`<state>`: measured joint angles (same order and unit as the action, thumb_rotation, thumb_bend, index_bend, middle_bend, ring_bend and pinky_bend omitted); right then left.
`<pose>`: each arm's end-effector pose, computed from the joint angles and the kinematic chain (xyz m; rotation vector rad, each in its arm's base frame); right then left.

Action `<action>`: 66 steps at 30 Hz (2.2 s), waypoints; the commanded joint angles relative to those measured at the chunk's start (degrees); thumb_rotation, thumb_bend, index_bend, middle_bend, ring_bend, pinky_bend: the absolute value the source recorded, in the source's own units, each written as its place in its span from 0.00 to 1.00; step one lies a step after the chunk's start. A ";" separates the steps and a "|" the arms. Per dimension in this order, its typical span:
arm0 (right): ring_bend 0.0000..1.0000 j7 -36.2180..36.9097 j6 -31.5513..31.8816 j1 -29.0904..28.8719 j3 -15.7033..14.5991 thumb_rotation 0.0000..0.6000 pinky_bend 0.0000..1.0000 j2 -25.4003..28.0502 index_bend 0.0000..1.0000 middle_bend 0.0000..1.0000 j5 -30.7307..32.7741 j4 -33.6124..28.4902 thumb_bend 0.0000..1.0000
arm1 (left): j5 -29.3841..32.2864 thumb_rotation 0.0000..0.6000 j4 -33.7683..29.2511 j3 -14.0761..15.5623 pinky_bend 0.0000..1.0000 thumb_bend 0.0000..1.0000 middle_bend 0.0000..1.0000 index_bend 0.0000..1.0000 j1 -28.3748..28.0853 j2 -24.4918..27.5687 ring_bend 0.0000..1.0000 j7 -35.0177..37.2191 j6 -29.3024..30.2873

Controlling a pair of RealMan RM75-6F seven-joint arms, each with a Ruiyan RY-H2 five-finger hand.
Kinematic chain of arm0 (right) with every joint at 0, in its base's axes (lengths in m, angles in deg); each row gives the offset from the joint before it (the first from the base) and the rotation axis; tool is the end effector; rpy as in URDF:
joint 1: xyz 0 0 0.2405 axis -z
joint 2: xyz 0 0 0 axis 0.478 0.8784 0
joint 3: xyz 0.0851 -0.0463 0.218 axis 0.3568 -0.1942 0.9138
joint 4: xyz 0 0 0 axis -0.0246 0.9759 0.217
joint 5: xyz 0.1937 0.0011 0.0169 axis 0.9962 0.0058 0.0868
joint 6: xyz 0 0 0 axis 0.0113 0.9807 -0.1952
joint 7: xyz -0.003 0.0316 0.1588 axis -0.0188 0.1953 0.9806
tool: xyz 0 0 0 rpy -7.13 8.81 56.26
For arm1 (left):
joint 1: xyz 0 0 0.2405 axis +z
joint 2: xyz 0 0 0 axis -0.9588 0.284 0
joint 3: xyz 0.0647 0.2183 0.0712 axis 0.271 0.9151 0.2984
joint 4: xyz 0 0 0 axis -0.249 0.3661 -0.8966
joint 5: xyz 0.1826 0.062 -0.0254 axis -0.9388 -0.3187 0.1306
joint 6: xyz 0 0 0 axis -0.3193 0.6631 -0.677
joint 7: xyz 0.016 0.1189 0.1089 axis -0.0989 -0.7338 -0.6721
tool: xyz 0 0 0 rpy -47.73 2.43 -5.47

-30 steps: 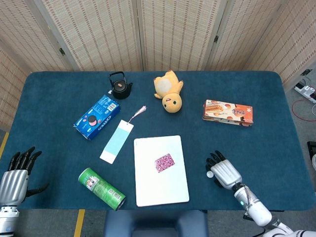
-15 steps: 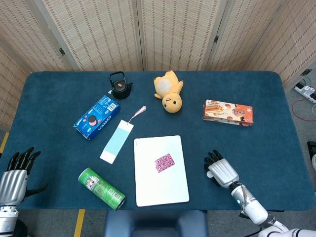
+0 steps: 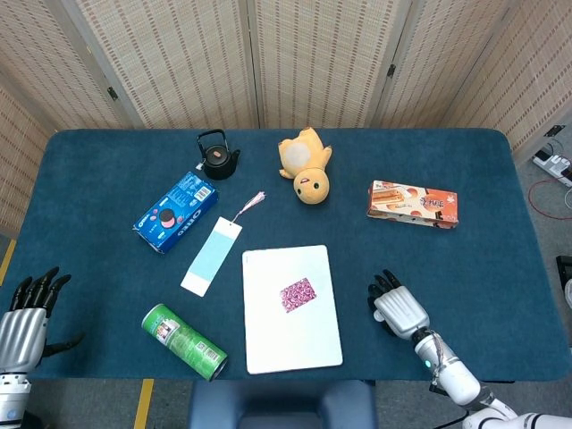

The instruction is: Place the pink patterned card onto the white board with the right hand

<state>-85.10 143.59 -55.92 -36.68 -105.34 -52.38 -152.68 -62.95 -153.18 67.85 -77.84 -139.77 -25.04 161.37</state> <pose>-0.2326 -0.2451 -0.0042 2.0578 -0.8085 0.5479 -0.2866 0.1905 0.1472 -1.3729 -0.9280 -0.8791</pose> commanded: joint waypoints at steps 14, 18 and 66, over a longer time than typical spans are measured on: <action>0.09 -8.42 -5.48 -8.78 8.62 1.00 0.00 -0.33 0.46 0.25 6.38 -10.09 0.35 | -0.81 1.00 0.36 0.16 0.00 0.15 0.07 0.15 0.42 0.01 0.13 0.64 0.98; 0.08 -12.28 -7.76 -12.42 10.64 1.00 0.00 -3.94 0.46 0.24 12.24 -8.85 0.35 | -0.63 1.00 0.91 0.27 0.00 0.15 0.07 0.15 0.80 -0.24 0.13 0.91 1.30; 0.00 11.10 27.38 7.90 -2.54 1.00 0.00 17.70 0.00 0.00 -1.27 -15.84 0.35 | -0.12 1.00 1.42 -1.43 0.00 0.15 0.07 0.14 -0.94 -1.49 0.13 0.36 -0.09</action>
<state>-79.48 167.71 -52.57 -36.63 -90.52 -50.10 -169.04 -63.00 -151.37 66.43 -78.65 -141.32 -24.27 161.34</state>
